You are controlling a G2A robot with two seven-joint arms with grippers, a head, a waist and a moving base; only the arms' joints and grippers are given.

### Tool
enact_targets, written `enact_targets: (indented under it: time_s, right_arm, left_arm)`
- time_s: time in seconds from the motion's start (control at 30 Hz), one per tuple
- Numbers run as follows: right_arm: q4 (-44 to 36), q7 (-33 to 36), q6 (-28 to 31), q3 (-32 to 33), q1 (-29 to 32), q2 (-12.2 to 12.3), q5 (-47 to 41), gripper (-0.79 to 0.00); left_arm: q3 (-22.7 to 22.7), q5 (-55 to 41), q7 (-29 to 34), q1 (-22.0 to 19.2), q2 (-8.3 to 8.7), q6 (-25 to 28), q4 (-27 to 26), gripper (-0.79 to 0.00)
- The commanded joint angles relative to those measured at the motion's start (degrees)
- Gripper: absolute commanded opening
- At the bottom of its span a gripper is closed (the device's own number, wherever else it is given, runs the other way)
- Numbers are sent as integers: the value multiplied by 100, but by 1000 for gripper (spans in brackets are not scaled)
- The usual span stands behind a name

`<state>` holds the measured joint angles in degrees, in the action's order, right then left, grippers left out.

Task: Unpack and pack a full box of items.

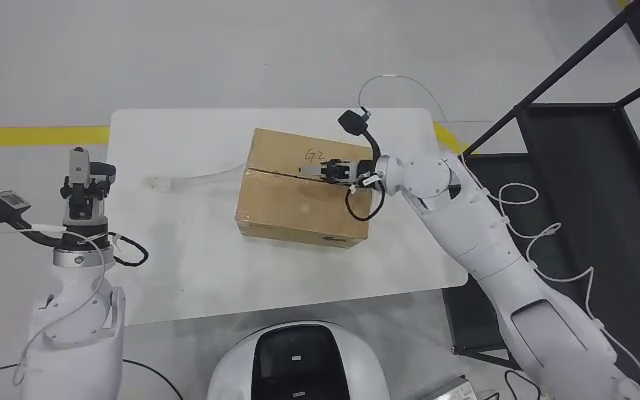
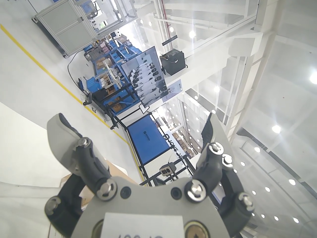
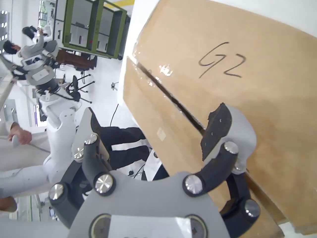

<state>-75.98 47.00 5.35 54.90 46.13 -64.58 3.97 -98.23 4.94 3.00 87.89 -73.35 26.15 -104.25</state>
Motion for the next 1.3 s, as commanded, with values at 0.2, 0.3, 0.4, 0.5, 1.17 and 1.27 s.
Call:
enact_targets:
  time_s: [0.2,0.3,0.4,0.5,1.17,1.27]
  right_arm:
    - [385,-109,-204,-252,-127,-131,-103,0]
    - [339,-310,-37,-141,-169,-156,-323,0]
    - [212,-437,119,37,-236,-147,-403,0]
    - [10,-441,226,296,-224,-122,-714,0]
    - [-1159,-880,1003,1404,365,-128,-3283,0]
    - [-1159,-880,1003,1404,365,-128,-3283,0]
  left_arm:
    - [-100,38,-87,80,0,-35,-20,0]
    - [-118,47,-106,100,-1,-64,-34,0]
    - [-130,57,-124,94,-2,-76,-27,0]
    - [-153,-33,-204,92,-10,-227,27,0]
    - [1192,-2631,-1301,573,-317,-2960,-206,0]
    - [1192,-2631,-1301,573,-317,-2960,-206,0]
